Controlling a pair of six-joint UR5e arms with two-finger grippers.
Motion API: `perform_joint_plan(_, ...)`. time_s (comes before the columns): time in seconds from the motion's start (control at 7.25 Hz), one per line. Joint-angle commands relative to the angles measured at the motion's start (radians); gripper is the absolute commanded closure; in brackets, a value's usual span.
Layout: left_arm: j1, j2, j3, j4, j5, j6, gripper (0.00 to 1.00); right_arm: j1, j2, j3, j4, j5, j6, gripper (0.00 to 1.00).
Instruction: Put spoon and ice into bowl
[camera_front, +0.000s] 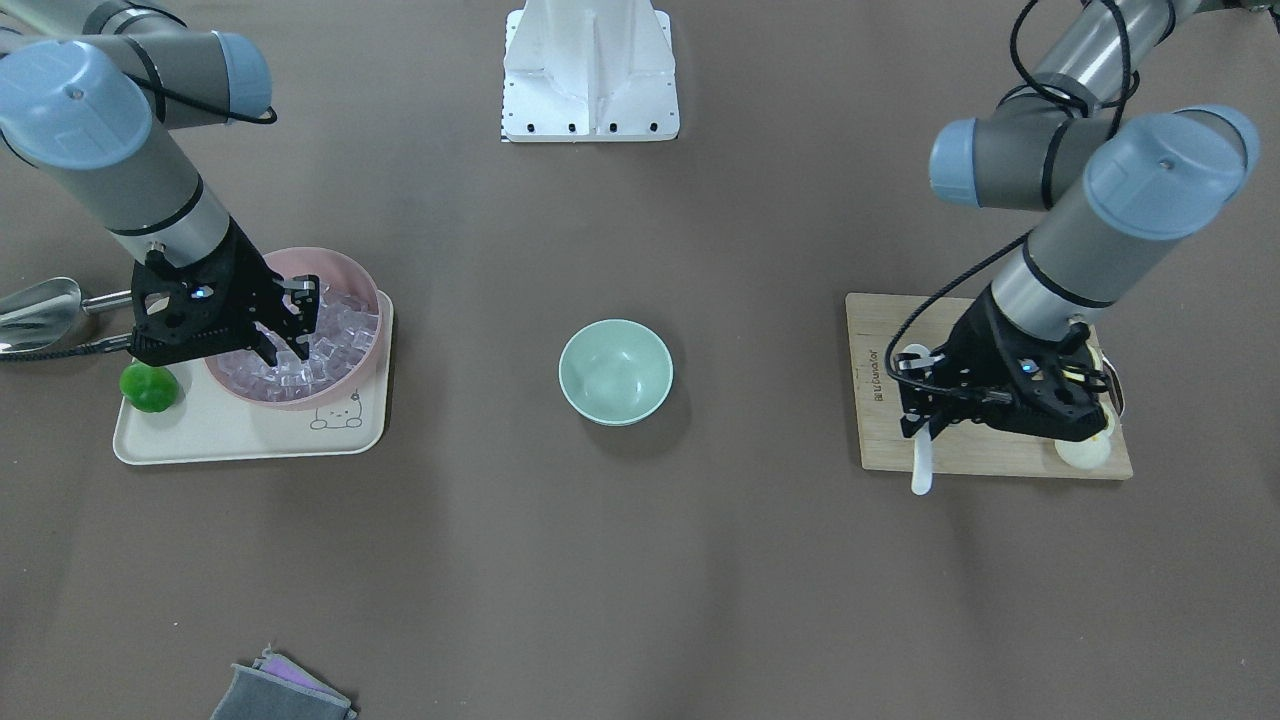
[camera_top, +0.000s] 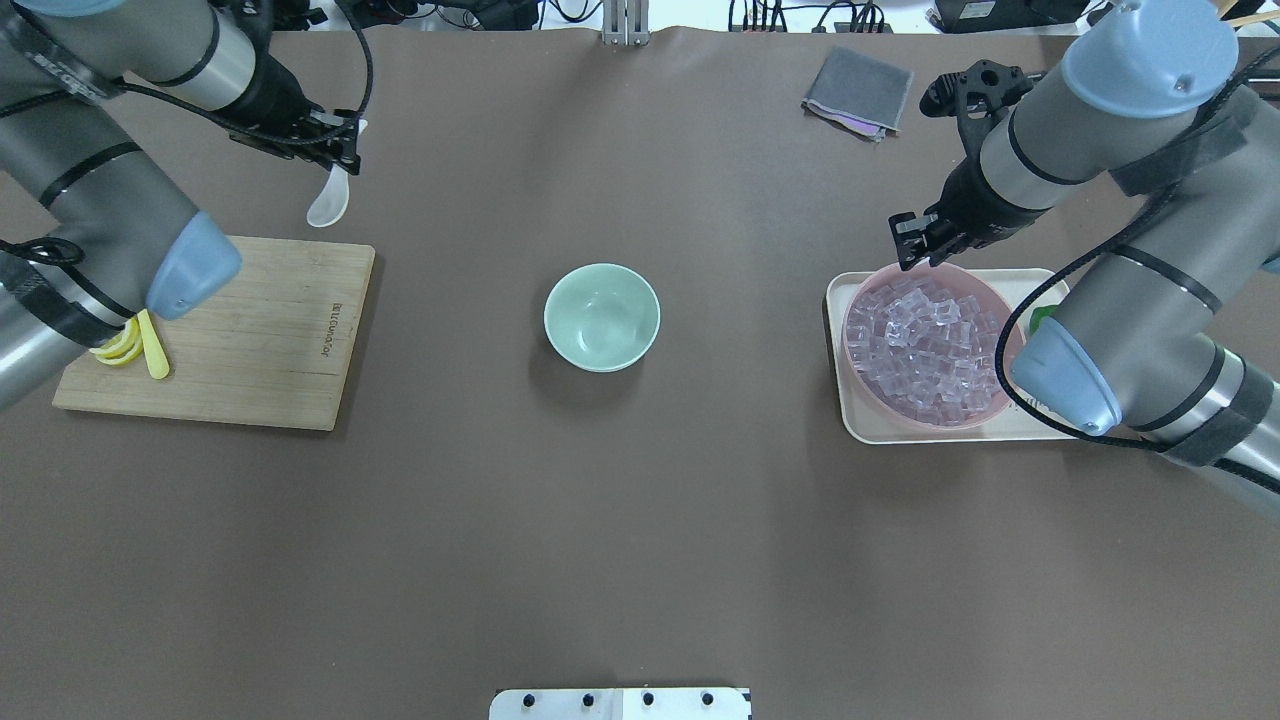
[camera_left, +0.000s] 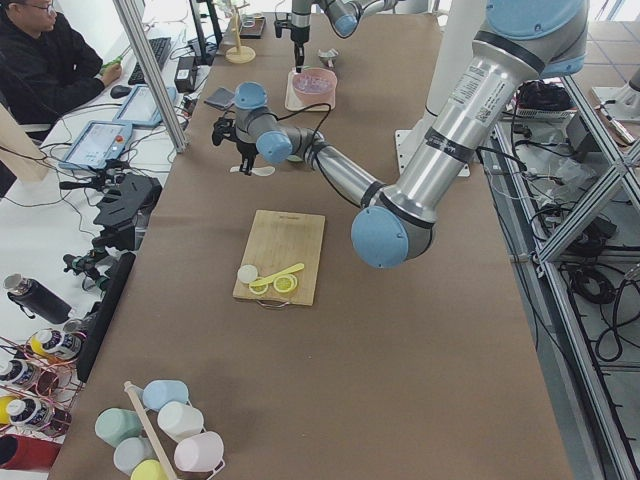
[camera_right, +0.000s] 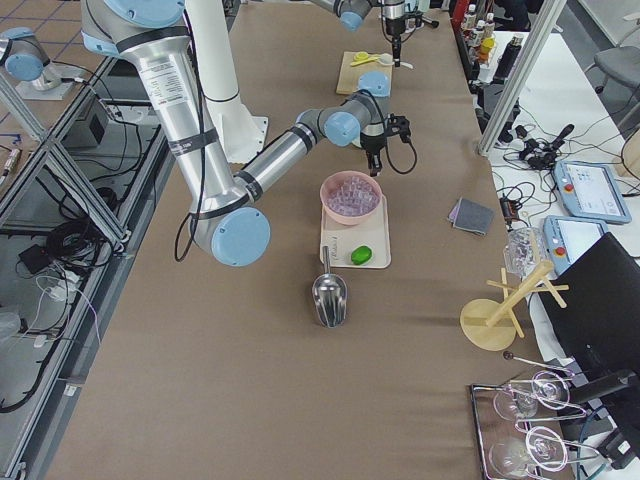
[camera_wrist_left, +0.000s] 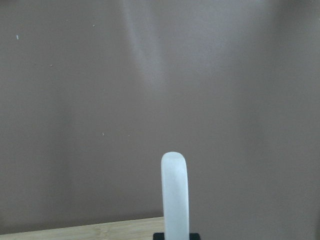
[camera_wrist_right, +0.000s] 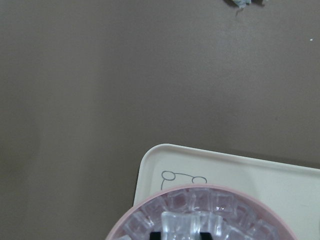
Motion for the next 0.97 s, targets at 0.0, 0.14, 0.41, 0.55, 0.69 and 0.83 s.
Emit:
perform_joint_plan(0.0,0.141,-0.105,0.02,-0.009,0.125,-0.174,1.0,0.004,0.029,0.055,-0.057,0.002,0.006,1.0)
perform_joint_plan(0.14,0.188,-0.166,0.054,-0.025,0.175,-0.258,1.0,0.002,0.032,0.055,-0.052,0.002,0.021,1.0)
perform_joint_plan(0.41,0.268,-0.222,0.183,-0.199,0.282,-0.34,1.0,0.001,0.054,0.052,-0.049,0.002,0.058,1.0)
perform_joint_plan(0.55,0.298,-0.234,0.22,-0.234,0.321,-0.341,1.0,0.001,0.072,0.051,-0.049,0.002,0.059,1.0)
perform_joint_plan(0.69,0.313,-0.234,0.224,-0.237,0.327,-0.341,1.0,-0.002,0.083,0.052,-0.046,0.002,0.099,1.0)
perform_joint_plan(0.83,0.321,-0.23,0.218,-0.239,0.326,-0.338,0.34,-0.01,0.106,0.049,-0.046,-0.001,0.136,1.0)
